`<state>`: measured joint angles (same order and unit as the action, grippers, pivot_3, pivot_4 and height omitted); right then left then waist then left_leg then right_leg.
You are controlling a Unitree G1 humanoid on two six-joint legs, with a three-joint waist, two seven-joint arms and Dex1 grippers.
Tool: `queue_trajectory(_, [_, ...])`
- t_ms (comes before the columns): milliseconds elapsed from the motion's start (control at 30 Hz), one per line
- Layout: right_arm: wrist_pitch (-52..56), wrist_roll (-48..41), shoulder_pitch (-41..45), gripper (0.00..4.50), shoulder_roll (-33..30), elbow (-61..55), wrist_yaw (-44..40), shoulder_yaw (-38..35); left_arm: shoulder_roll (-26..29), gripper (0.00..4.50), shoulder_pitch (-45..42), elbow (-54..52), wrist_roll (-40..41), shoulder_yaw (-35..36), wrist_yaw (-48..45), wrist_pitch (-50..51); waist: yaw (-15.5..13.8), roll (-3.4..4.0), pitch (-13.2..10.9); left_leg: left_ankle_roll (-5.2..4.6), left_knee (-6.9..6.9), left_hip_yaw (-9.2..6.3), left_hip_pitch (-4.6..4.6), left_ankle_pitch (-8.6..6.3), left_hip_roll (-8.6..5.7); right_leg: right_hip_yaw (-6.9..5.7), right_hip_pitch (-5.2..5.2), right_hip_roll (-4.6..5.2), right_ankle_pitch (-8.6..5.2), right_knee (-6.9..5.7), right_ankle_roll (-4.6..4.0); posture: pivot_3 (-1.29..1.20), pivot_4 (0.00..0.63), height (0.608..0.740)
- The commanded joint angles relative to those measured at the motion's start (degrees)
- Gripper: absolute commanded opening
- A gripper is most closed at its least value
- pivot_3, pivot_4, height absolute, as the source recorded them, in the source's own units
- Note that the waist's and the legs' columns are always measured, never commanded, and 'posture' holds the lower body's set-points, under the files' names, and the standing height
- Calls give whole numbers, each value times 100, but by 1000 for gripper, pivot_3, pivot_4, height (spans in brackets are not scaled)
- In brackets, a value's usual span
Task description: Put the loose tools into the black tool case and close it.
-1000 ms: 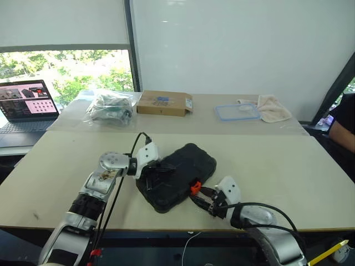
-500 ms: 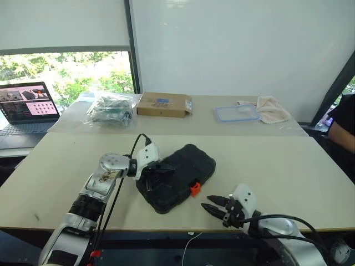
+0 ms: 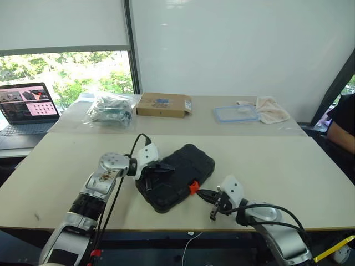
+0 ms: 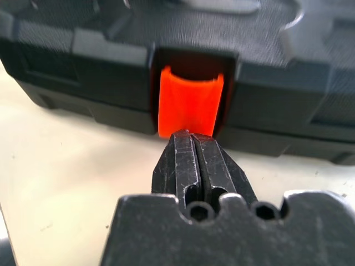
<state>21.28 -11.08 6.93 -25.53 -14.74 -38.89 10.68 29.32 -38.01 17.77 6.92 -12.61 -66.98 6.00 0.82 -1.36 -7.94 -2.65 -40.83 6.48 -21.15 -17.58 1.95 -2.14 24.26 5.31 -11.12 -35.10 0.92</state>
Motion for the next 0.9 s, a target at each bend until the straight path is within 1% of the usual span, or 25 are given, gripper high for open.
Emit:
queue_trajectory(33, [-212,-5,311,17,106,-48,-79,64,-16,0,222,141,-246,-289,-24,110,-1,0,0,0,0,0,0,0,0,1,0,0,0,0,0,0,150,740])
queue_trajectory(267, [-225,16,495,17,252,-2,-115,106,-53,0,268,140,-276,-325,0,116,-3,0,0,0,1,0,-2,0,0,1,2,1,0,0,-2,0,150,740])
queue_trajectory(500, [291,-167,282,17,-143,-466,-336,-39,-47,0,274,209,-316,-345,-20,53,-11,1,0,-1,3,-1,-3,-1,1,1,2,4,-1,2,-2,0,150,740])
queue_trajectory(633, [393,-248,139,17,-360,-643,-424,-166,-59,0,270,235,-321,-339,-18,40,-19,3,2,-3,5,-1,-3,-2,1,0,2,6,-1,5,-1,0,150,740])
queue_trajectory(767, [450,-333,128,17,-417,-695,-468,-185,-61,0,265,297,-328,-330,-24,-5,-21,4,3,-4,5,-2,-2,-3,0,-1,0,7,-2,6,0,0,150,740])
queue_trajectory(900, [373,-267,203,17,-327,-580,-409,-81,-87,0,250,325,-333,-324,5,-28,-25,6,4,-4,5,-2,-3,-3,0,-1,0,7,-2,7,-1,0,150,740])
